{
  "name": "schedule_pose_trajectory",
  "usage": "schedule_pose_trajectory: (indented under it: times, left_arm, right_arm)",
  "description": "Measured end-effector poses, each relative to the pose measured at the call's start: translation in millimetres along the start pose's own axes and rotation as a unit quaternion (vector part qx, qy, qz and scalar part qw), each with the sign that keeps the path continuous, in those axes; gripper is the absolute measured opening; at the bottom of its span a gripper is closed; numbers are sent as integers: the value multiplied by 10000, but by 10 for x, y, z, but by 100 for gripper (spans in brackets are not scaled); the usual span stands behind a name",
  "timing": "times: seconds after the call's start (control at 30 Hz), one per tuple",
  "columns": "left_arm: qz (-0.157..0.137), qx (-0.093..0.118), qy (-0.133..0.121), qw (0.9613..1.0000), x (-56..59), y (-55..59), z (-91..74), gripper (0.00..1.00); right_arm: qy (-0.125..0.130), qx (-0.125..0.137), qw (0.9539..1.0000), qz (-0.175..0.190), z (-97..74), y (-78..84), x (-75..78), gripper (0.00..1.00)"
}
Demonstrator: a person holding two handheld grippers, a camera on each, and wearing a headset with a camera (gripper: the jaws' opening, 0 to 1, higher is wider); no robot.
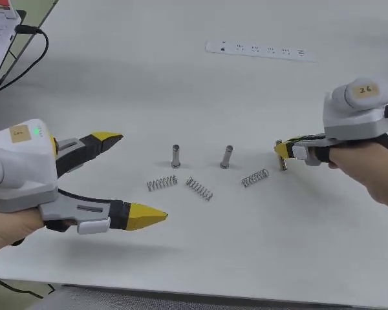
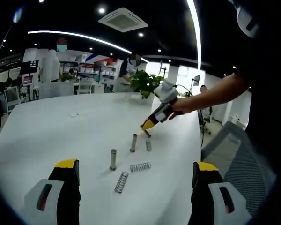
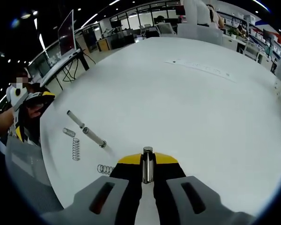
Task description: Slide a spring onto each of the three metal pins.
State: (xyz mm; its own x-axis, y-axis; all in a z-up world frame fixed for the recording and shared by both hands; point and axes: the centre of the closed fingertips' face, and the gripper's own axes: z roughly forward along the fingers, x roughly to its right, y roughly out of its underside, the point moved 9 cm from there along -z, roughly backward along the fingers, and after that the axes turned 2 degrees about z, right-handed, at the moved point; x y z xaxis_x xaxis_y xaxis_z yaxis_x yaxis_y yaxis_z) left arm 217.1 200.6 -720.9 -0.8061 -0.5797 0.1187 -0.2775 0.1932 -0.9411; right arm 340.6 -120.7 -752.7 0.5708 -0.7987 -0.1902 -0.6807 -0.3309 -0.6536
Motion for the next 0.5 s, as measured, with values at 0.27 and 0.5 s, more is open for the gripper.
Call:
schedule_pose_trajectory:
  times: [0.27,0.5]
  left_arm:
    - [26,5,12,10000,13,-21,9,99]
    - [26,3,18,10000,16,-22,14,99]
  right_arm:
    - [21,213,9998,-58,-38,4,-16,5]
    - [43,361,9993,-107,-64,23,-25,5]
